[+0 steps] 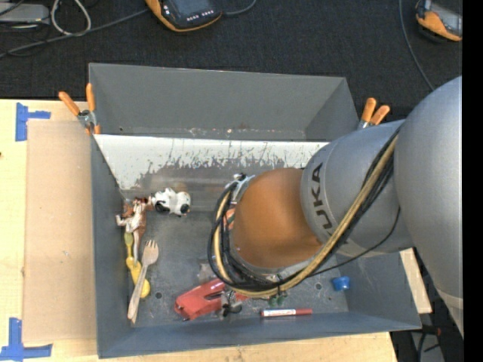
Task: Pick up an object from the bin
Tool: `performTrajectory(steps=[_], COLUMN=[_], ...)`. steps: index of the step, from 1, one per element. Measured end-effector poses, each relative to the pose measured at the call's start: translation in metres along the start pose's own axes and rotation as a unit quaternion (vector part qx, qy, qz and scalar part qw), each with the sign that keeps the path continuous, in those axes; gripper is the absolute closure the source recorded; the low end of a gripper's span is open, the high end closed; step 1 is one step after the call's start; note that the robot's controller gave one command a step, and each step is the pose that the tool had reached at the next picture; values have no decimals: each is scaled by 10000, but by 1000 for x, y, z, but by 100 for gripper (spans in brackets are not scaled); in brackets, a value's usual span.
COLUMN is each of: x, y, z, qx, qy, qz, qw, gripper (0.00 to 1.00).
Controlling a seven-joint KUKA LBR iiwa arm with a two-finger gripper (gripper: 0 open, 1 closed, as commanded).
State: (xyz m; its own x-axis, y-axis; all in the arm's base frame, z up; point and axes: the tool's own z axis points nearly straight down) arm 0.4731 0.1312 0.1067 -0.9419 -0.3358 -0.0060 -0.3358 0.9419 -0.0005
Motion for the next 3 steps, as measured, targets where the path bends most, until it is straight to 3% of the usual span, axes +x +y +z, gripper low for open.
performTrajectory(steps=[3], x=[1], y=[1], z=[-125], qx=[-8], qy=[46], qz=[29], qw=[10000], gripper=[100])
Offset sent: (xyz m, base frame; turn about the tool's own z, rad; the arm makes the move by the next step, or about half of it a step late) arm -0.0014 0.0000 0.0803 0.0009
